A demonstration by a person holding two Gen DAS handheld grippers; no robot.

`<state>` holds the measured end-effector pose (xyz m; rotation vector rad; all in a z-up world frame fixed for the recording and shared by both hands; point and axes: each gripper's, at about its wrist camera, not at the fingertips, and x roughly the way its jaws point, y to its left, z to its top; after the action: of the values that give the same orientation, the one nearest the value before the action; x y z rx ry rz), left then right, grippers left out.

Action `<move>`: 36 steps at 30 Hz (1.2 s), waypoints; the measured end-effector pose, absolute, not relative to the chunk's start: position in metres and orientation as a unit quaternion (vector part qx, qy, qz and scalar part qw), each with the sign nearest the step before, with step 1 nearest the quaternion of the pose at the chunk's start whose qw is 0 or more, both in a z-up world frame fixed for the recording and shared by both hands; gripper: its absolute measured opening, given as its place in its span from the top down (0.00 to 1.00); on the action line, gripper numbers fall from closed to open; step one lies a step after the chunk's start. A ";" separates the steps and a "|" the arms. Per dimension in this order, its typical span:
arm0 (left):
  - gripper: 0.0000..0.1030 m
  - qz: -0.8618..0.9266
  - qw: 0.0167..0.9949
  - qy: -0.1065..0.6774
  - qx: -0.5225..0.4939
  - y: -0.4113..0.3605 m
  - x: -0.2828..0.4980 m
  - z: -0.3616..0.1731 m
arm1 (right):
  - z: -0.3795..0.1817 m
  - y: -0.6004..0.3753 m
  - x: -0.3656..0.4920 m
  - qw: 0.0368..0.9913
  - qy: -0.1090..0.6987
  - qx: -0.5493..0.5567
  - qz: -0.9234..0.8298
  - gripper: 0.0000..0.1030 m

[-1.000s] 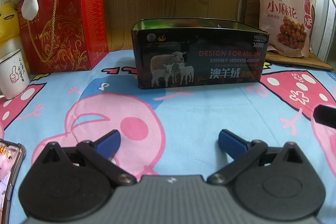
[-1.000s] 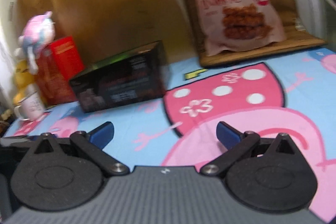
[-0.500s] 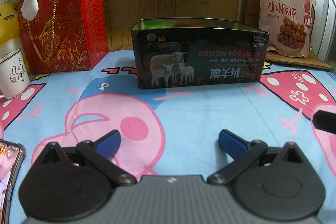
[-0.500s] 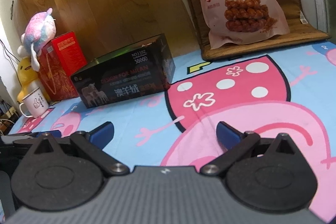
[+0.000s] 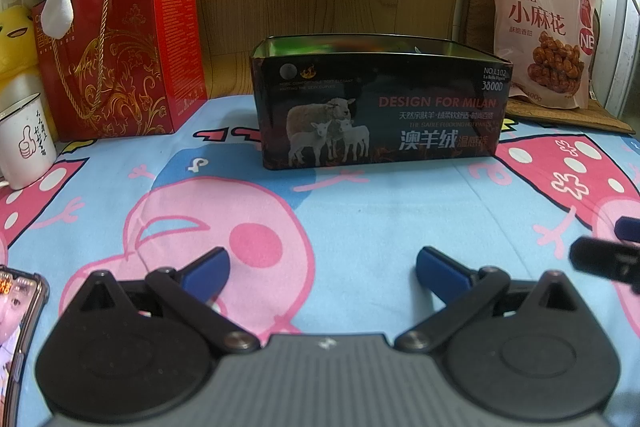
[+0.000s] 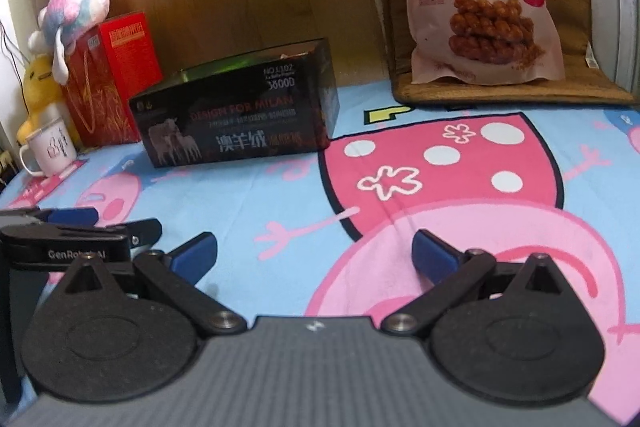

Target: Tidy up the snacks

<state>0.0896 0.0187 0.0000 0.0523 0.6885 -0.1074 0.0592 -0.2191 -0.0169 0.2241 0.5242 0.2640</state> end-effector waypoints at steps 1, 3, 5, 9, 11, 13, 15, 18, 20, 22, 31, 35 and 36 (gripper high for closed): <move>0.00 -0.053 0.940 0.337 0.026 0.019 0.090 0.000 | -0.017 -0.223 0.058 0.950 0.254 0.122 0.132 0.00; 0.00 -0.053 0.940 0.337 0.026 0.019 0.090 0.000 | -0.018 -0.228 0.057 0.948 0.248 0.145 0.137 0.00; 0.00 -0.053 0.940 0.337 0.026 0.019 0.090 0.000 | -0.018 -0.234 0.056 0.946 0.239 0.166 0.146 0.00; 0.00 -0.053 0.940 0.337 0.026 0.019 0.090 0.000 | -0.015 -0.237 0.045 0.952 0.202 0.178 0.142 0.00; 0.00 -0.053 0.940 0.337 0.026 0.019 0.090 0.000 | -0.014 -0.233 0.048 0.954 0.214 0.166 0.132 0.00; 0.00 -0.053 0.940 0.337 0.026 0.019 0.090 0.000 | -0.015 -0.227 0.055 0.952 0.234 0.147 0.129 0.00; 0.00 -0.053 0.939 0.338 0.026 0.019 0.090 0.000 | -0.015 -0.221 0.058 0.953 0.247 0.127 0.125 0.00; 0.00 -0.053 0.939 0.338 0.026 0.019 0.090 0.000 | -0.014 -0.216 0.053 0.960 0.239 0.103 0.103 0.00; 0.00 -0.053 0.939 0.338 0.026 0.019 0.090 0.000 | -0.014 -0.214 0.049 0.964 0.233 0.091 0.093 0.00; 0.00 -0.048 0.940 0.338 0.026 0.017 0.089 0.000 | -0.015 -0.214 0.047 0.962 0.241 0.096 0.086 0.00; 0.00 -0.016 0.939 0.343 0.011 0.012 0.088 0.002 | -0.016 -0.195 0.040 0.961 0.254 0.078 0.071 0.00; 0.00 -0.018 0.936 0.353 0.010 0.012 0.087 0.004 | -0.015 -0.188 0.036 0.964 0.252 0.065 0.057 0.00; 0.00 -0.018 0.936 0.353 0.010 0.012 0.086 0.004 | -0.015 -0.186 0.036 0.964 0.253 0.061 0.058 0.00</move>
<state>0.0863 0.0120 0.0043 0.0200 0.7209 -0.0370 0.0363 -0.1857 -0.0152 0.1232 0.5112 0.1171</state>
